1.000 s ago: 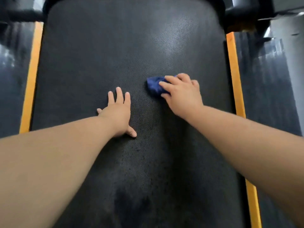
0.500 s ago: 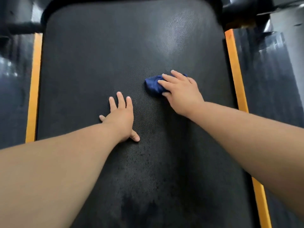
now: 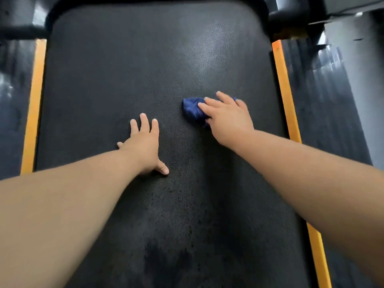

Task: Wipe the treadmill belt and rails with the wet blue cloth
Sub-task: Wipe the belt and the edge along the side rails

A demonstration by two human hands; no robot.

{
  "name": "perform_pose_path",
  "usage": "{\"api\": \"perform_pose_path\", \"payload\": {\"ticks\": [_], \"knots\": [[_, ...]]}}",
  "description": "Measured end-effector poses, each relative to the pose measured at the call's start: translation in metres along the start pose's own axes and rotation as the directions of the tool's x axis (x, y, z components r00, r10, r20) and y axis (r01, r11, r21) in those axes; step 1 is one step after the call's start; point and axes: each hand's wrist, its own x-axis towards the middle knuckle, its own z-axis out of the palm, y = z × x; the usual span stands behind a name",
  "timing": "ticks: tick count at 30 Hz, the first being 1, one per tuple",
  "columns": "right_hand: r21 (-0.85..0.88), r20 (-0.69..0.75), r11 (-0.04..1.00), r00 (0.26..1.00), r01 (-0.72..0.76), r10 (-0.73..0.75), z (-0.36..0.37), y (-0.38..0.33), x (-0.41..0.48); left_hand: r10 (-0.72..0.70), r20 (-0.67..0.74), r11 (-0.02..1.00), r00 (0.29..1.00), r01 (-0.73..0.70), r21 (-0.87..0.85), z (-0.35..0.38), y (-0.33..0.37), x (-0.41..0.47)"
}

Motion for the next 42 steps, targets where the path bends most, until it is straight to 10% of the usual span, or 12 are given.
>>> {"api": "perform_pose_path", "payload": {"ticks": [9,17,42], "knots": [[0.061,-0.007,0.963,0.965,0.262,-0.262,0.025,0.008,-0.078,0.002,-0.046,0.999,0.999,-0.003,-0.034,0.0,0.0,0.0],[-0.029,-0.118,0.999,0.993,-0.033,0.029,0.009,0.012,-0.009,-0.051,-0.038,0.989,0.998,0.045,-0.142,-0.003,0.044,0.009],[0.0,-0.065,0.999,0.997,0.036,-0.035,0.01,0.029,-0.086,-0.038,-0.033,0.996,0.999,0.035,-0.085,-0.012,0.044,0.009]]}}
